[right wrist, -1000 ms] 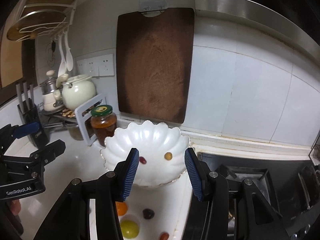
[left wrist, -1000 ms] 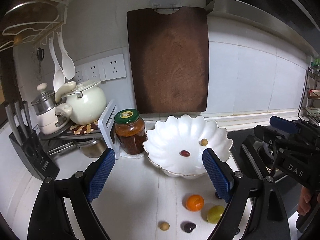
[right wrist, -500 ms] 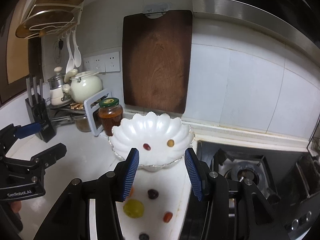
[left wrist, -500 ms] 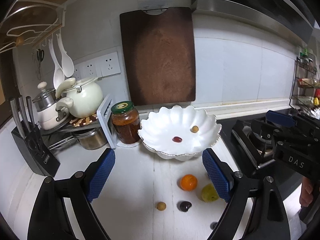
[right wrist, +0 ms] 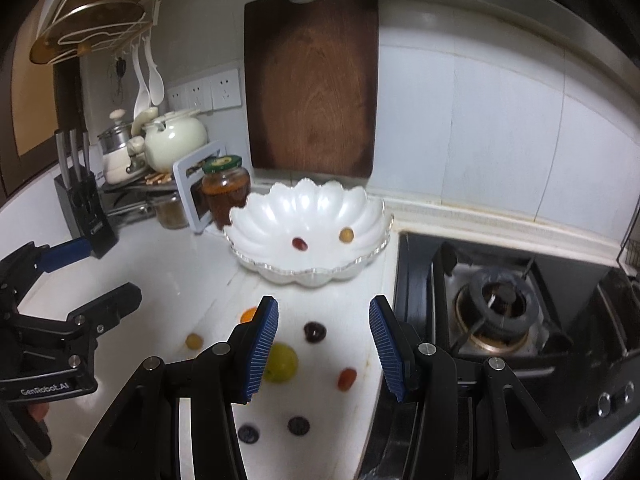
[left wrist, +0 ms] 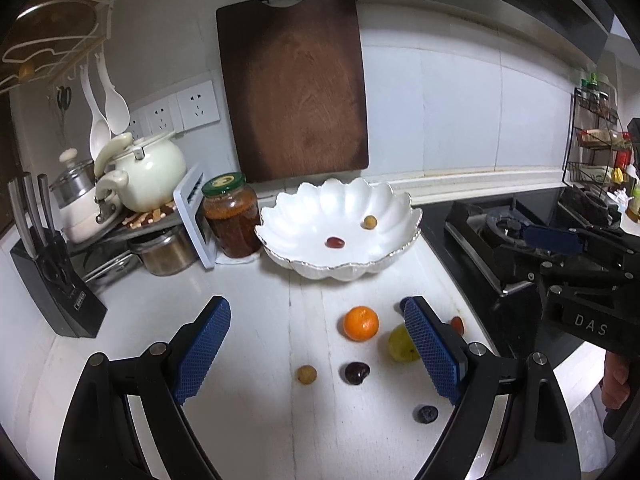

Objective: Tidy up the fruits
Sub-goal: 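Move both open tools back toward the remaining fruits on the counter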

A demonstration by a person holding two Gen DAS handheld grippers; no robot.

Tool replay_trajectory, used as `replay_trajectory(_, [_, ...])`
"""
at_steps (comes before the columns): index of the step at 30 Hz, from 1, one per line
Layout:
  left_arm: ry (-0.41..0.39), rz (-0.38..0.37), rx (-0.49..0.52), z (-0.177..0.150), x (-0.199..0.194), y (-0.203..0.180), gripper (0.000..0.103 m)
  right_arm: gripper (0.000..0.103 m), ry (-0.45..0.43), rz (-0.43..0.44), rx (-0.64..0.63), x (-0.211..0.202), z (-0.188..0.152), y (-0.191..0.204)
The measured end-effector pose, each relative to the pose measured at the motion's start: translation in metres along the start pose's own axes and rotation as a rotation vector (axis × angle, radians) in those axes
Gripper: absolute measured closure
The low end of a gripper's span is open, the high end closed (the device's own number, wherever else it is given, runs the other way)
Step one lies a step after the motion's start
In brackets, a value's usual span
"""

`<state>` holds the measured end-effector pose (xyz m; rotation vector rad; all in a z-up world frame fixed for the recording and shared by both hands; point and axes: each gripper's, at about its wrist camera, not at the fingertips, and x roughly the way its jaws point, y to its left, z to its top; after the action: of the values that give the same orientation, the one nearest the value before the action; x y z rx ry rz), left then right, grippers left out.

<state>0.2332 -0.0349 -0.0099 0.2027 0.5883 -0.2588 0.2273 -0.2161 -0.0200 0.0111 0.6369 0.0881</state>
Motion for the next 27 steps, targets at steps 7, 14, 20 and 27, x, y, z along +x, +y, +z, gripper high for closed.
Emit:
replay_trajectory(7, [0.038,-0.018,0.003,-0.015,0.008,-0.003,0.014,0.054,0.053,0.001,-0.005,0.007,-0.019,0.003])
replay_trajectory(14, [0.087,-0.023,0.014,-0.034,0.018,-0.005,0.014,0.054,0.104,-0.01,-0.006,0.014,-0.037,0.004])
replay_trajectory(20, [0.132,-0.038,0.03,-0.046,0.03,-0.007,0.018,0.054,0.139,-0.007,-0.008,0.021,-0.052,0.007])
replay_trajectory(27, [0.189,-0.055,0.041,-0.059,0.049,-0.01,0.024,0.054,0.201,0.011,0.006,0.036,-0.068,0.009])
